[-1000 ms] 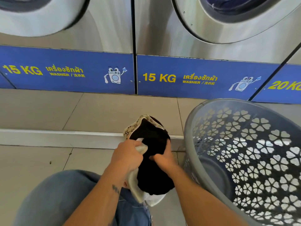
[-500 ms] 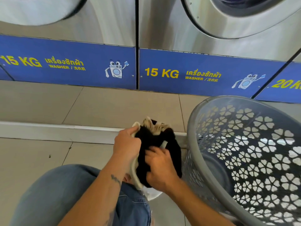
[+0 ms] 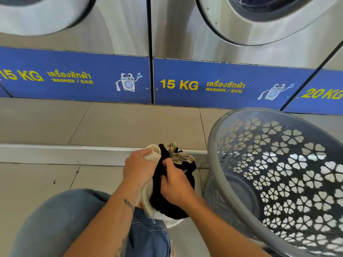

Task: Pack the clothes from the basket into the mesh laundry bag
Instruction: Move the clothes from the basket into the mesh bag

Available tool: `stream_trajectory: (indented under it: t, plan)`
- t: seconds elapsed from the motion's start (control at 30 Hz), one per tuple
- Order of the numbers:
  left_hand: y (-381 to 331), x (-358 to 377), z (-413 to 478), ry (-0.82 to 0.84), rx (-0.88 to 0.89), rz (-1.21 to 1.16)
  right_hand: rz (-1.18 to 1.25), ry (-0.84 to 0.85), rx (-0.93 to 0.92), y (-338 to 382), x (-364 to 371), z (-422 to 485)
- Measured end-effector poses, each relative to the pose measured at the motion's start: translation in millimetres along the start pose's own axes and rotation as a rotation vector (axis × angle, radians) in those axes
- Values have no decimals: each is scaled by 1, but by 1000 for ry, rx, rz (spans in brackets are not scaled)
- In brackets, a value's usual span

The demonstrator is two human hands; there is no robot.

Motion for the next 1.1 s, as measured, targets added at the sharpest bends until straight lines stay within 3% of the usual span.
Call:
stream_trajectory:
  t: [0.1, 0.17, 0.27, 0.33, 0.4, 0.5, 0.6, 0.67, 0.73, 0.87, 0.97, 1.1]
  plan:
    - [0, 2, 2, 0, -8, 1, -124, -145, -35, 3, -12, 4]
    - [1, 3, 4, 5, -5, 5, -204, -198, 43, -5, -19, 17]
    - [2, 5, 7, 6, -8, 9, -136, -46, 202, -31, -6, 36]
    - [3, 8, 8, 6, -11, 5, 32, 52, 237, -40, 4, 41]
    - [5, 10, 11, 7, -18, -15, 109, 28, 215, -44, 8, 39]
    - [7, 12, 14, 13, -48, -76, 26, -130, 146, -47, -1, 34]
    - [7, 9, 16, 8, -83, -139, 47, -226, -33, -27, -10, 24]
    - [9, 6, 20, -8, -99, -178, 67, -181, -195, -1, -10, 12]
    - [8, 5, 20, 10, -81, -189, 86, -65, -244, 10, -1, 6]
    - [2, 15, 10, 189, 17, -161, 30, 170, -38, -21, 32, 13]
    - [4, 19, 7, 238, 37, -122, -98, 242, 78, -33, 48, 20]
    - [11, 10, 12, 109, -10, -95, -323, 133, 106, -26, 45, 24]
Point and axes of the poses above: each hand's wrist, its own z-axis towards the middle knuckle, its own x-axis out of the palm, y = z × x, the point moved 7 cm from there along z, towards the middle knuckle, and after that the axes turned 7 degrees about -y, right-handed, at the moved point
